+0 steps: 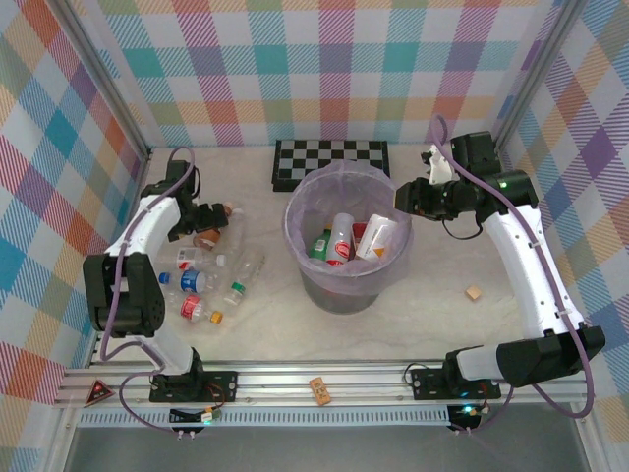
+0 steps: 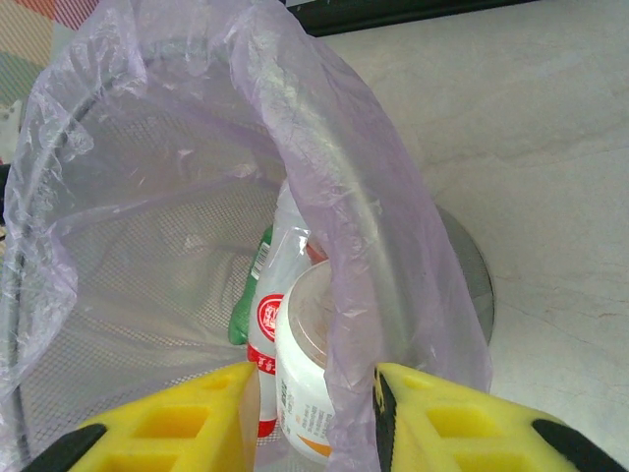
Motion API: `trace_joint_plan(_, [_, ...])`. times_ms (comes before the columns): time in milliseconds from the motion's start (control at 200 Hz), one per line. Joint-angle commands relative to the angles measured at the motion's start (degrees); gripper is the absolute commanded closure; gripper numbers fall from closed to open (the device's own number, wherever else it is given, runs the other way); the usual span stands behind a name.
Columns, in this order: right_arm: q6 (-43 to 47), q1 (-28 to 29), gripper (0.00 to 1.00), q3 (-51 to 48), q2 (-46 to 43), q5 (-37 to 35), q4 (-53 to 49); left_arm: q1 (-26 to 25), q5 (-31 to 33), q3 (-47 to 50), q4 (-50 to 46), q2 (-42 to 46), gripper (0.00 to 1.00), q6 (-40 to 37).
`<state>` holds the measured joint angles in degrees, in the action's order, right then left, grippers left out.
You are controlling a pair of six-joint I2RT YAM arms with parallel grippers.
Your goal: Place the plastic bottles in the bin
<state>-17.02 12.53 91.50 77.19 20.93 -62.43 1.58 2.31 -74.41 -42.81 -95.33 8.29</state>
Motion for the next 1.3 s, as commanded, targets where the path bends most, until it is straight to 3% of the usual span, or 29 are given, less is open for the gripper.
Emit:
trace_joint_plan(0, [1.46,0.21,0.63,-0.23,0.07,1.09,0.15,-0.05,1.74,-1.46,3.51,-2.38,0.0,-3.54])
trace_joint_plan(275, [1.63,0.21,0.63,-0.8,-0.35,0.59,-0.05,0.0,3.99,-4.97,1.35,-8.79,0.02,-7.04])
trace_joint_plan(795, [1.68,0.18,0.63,-0.97,-0.82,-0.13,-0.14,0.17,4.87,-11.72,0.41,-19.24,0.11,-6.19])
trace_joint_plan(1070, [1.63,0.21,0.63,-0.89,-0.72,0.02,0.03,0.35,5.64,-13.31,-0.34,-20.73,0.32,-4.89])
trace_joint_plan(1295, [1.2,0.15,0.63,-0.37,-0.42,0.73,0.38,0.37,6.59,-14.09,-1.3,-18.54,0.4,-4.09])
